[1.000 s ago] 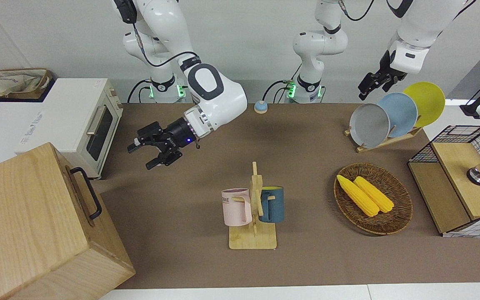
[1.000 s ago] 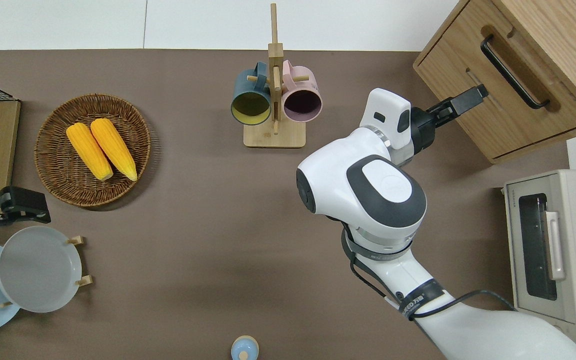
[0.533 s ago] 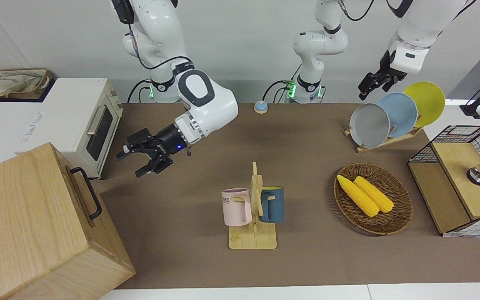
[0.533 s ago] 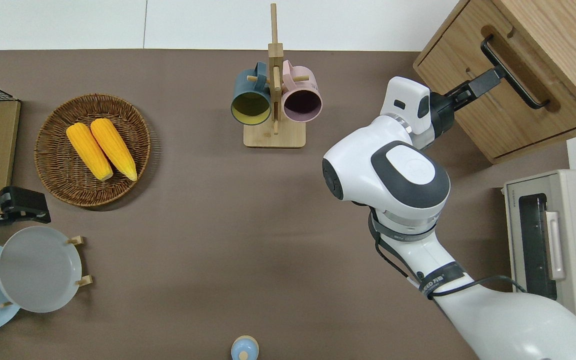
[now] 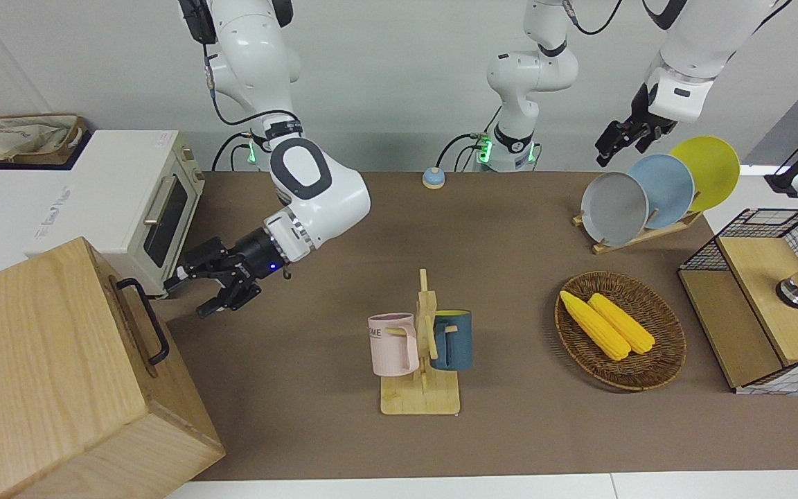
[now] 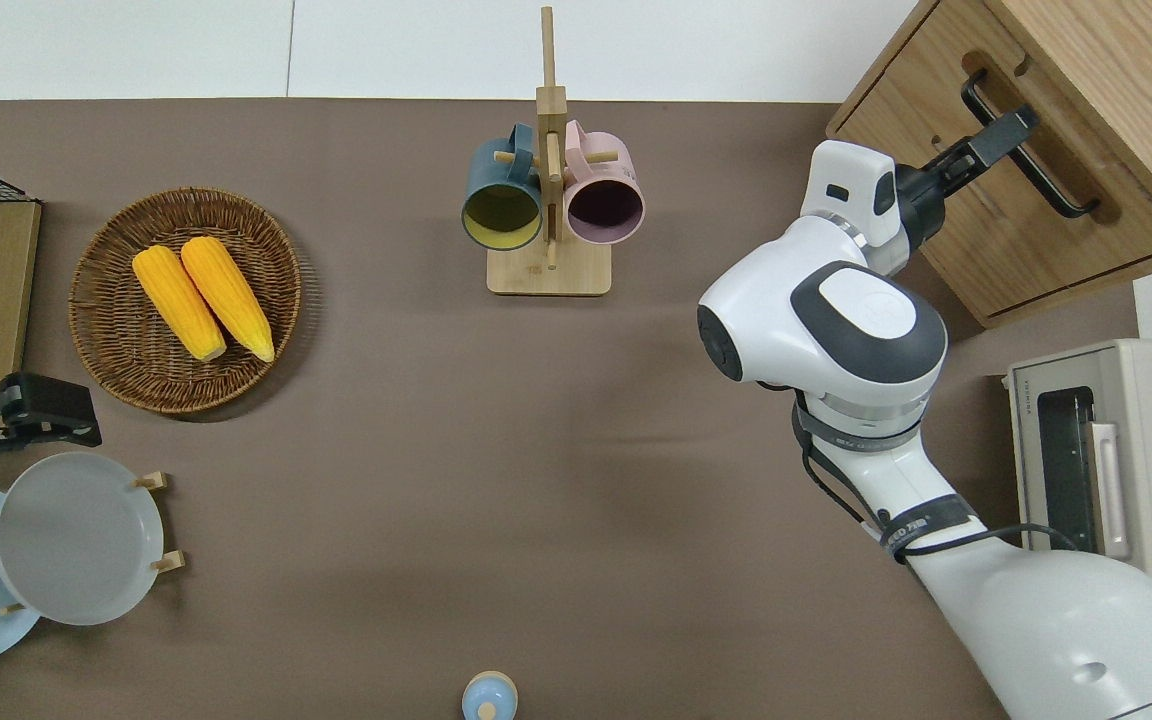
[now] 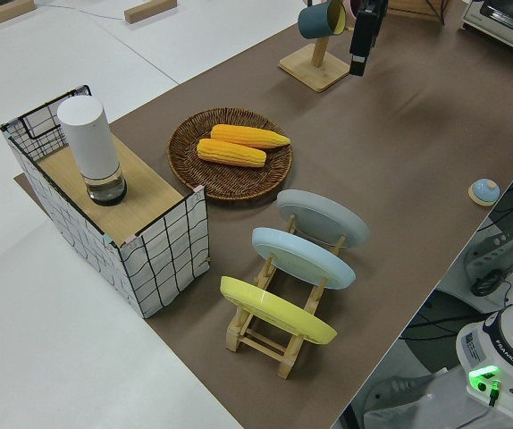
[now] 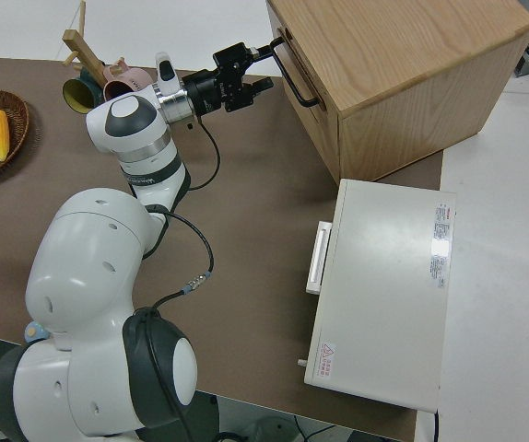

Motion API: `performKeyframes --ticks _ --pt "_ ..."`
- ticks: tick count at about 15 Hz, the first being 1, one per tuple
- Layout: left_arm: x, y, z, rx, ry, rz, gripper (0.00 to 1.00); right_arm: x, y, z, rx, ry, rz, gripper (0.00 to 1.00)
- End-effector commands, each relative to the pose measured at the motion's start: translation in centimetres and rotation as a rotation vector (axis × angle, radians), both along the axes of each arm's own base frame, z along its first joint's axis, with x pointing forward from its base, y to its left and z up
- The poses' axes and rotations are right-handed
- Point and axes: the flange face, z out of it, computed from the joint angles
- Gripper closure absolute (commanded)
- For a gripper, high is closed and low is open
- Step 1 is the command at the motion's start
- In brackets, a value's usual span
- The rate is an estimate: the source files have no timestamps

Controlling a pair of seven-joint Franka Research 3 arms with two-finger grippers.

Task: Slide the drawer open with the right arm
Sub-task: 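Hook the right gripper onto the black drawer handle, then pull the drawer handle toward the robot with the right gripper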

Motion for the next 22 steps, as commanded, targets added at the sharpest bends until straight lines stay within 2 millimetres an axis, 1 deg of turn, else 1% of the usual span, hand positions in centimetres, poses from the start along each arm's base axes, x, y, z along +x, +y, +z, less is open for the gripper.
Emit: performKeyframes --ticks 1,3,4,5,6,7,8,9,10,16,18,22 --pt "-0.3 0.0 0.4 -0.005 -0.007 -0.009 0.01 1.2 -1.7 -1.0 -0.035 -0.024 0.045 0.124" --pt "-0.3 0.0 0.4 -0.005 -0.007 -0.009 0.01 1.4 -2.6 -1.1 -0.035 -0.018 0.051 0.163" --pt "-0.3 0.0 0.4 -0.005 -0.007 -0.009 0.01 1.6 -3.4 -1.2 -0.044 -0.015 0.059 0.213" --pt "-0.3 0.0 0.4 -0.005 -0.007 -0.009 0.01 1.8 -3.8 -1.4 -0.046 -0.014 0.064 0.257" --pt "-0.3 0.0 0.4 -0.005 -0.007 -0.009 0.01 1.8 -3.8 -1.5 -0.046 -0.015 0.066 0.361" --pt "-0.3 0.0 0.4 -0.005 -0.007 -0.009 0.01 1.8 -3.7 -1.4 -0.041 -0.016 0.065 0.512" --pt "-0.3 0.0 0.4 -0.005 -0.007 -0.009 0.01 1.7 -3.4 -1.4 -0.036 -0.016 0.064 0.637" --pt "-0.3 0.0 0.4 -0.005 -0.007 -0.009 0.01 1.6 -3.1 -1.4 -0.035 -0.017 0.063 0.738" --pt "-0.3 0.0 0.4 -0.005 -0.007 -0.009 0.01 1.5 -2.7 -1.5 -0.033 -0.015 0.061 0.778" --pt "-0.3 0.0 0.4 -0.005 -0.007 -0.009 0.01 0.5 0.2 -1.5 -0.016 -0.011 0.02 0.787" --pt "-0.3 0.0 0.4 -0.005 -0.007 -0.009 0.01 0.3 0.6 -1.5 -0.014 -0.009 0.007 0.787" --pt "-0.3 0.0 0.4 -0.005 -0.007 -0.009 0.01 -0.6 2.6 -1.3 -0.006 -0.006 -0.023 0.787"
